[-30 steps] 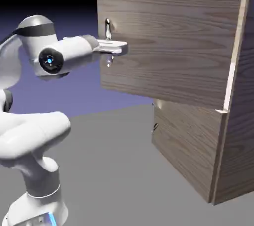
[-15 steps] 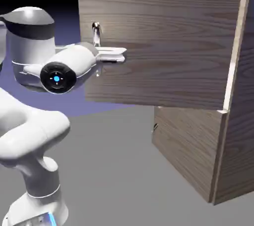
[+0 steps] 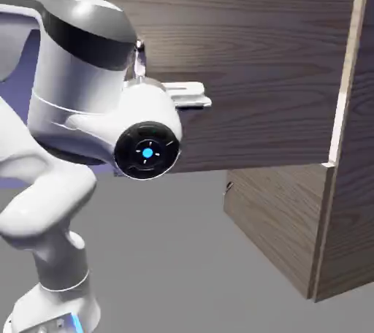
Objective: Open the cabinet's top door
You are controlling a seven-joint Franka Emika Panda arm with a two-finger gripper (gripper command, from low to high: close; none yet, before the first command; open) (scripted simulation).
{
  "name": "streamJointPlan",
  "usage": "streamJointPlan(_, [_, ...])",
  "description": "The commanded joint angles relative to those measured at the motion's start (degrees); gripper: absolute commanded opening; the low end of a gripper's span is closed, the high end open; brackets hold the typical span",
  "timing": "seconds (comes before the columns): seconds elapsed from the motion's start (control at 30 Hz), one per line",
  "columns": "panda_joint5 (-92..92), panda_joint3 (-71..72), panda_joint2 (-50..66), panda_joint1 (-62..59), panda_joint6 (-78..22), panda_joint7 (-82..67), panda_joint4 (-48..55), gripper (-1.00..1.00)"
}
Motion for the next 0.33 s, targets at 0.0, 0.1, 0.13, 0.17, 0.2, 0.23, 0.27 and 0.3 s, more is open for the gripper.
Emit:
streamJointPlan(0.0, [-0.75, -1.25, 2.08, 1.14, -1.68, -1.17, 1.97, -1.0])
streamJointPlan(0.1, [-2.65, -4.86, 8.31, 4.26, -6.69, -4.88, 7.89, -1.0])
streamJointPlan(0.13, [-3.22, -6.02, 10.39, 5.2, -8.38, -6.2, 9.86, -1.0])
streamJointPlan(0.17, [-3.76, -7.1, 12.46, 6.02, -10.08, -7.59, 11.81, -1.0])
streamJointPlan(0.2, [-4.29, -8.11, 14.54, 6.72, -11.78, -9.08, 13.73, -1.0])
streamJointPlan(0.23, [-4.82, -9.1, 16.63, 7.37, -13.5, -10.61, 15.67, -1.0])
streamJointPlan(0.27, [-4.99, -9.4, 17.28, 7.57, -14.04, -11.09, 16.27, -1.0])
streamJointPlan(0.3, [-4.99, -9.4, 17.28, 7.57, -14.04, -11.09, 16.28, 1.0])
